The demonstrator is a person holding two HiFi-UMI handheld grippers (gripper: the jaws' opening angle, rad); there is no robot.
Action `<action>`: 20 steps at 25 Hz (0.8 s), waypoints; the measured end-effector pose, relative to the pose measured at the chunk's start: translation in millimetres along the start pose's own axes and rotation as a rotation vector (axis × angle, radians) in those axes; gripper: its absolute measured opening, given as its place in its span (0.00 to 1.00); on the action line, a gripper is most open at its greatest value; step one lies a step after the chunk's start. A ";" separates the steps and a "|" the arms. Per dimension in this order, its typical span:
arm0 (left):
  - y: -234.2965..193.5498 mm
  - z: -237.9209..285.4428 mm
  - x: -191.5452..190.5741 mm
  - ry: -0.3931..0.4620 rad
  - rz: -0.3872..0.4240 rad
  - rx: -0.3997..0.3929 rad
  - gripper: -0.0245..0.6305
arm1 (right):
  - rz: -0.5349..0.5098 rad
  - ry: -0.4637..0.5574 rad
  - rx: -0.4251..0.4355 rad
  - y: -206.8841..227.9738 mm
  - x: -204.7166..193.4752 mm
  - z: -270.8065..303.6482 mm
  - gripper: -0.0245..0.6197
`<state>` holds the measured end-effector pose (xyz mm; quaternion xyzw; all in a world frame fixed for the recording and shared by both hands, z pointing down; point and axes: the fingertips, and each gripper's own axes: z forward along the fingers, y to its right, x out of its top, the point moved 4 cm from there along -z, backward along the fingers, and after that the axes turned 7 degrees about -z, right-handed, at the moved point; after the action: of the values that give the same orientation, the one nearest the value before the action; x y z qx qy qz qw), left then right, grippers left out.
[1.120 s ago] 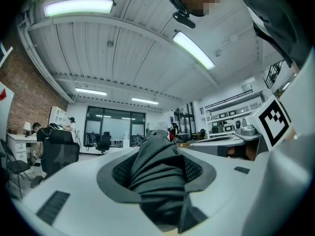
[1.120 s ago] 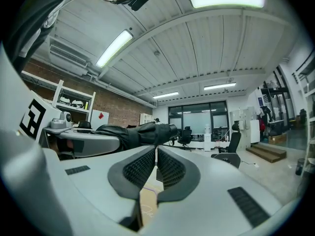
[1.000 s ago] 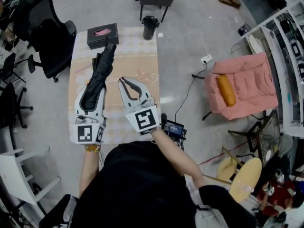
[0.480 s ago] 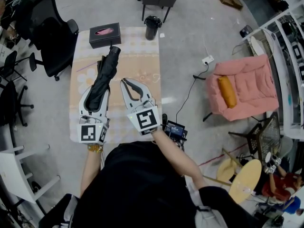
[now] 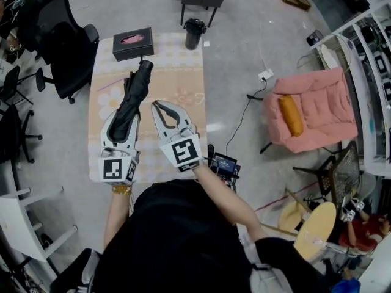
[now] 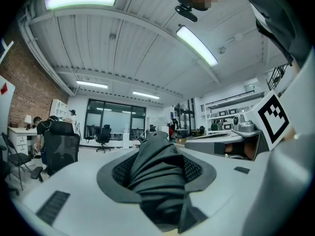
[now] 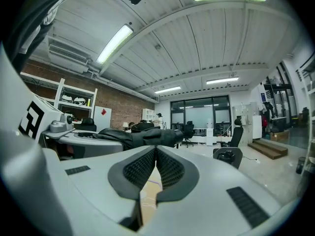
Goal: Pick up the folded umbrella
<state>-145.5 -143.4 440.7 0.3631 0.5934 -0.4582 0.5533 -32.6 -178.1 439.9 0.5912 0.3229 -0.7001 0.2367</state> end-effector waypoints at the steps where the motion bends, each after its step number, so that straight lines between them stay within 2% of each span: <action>1: 0.4 0.3 -0.7 -0.003 -0.002 -0.002 0.36 | -0.015 -0.004 -0.003 -0.4 -1.5 0.2 0.06; 20: 5.4 5.3 -5.7 -0.030 -0.002 -0.022 0.36 | -0.039 -0.015 -0.002 -3.4 -1.1 0.7 0.06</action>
<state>-138.0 -146.2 445.6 0.3494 0.5904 -0.4575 0.5657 -35.3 -176.4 441.6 0.5793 0.3335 -0.7086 0.2259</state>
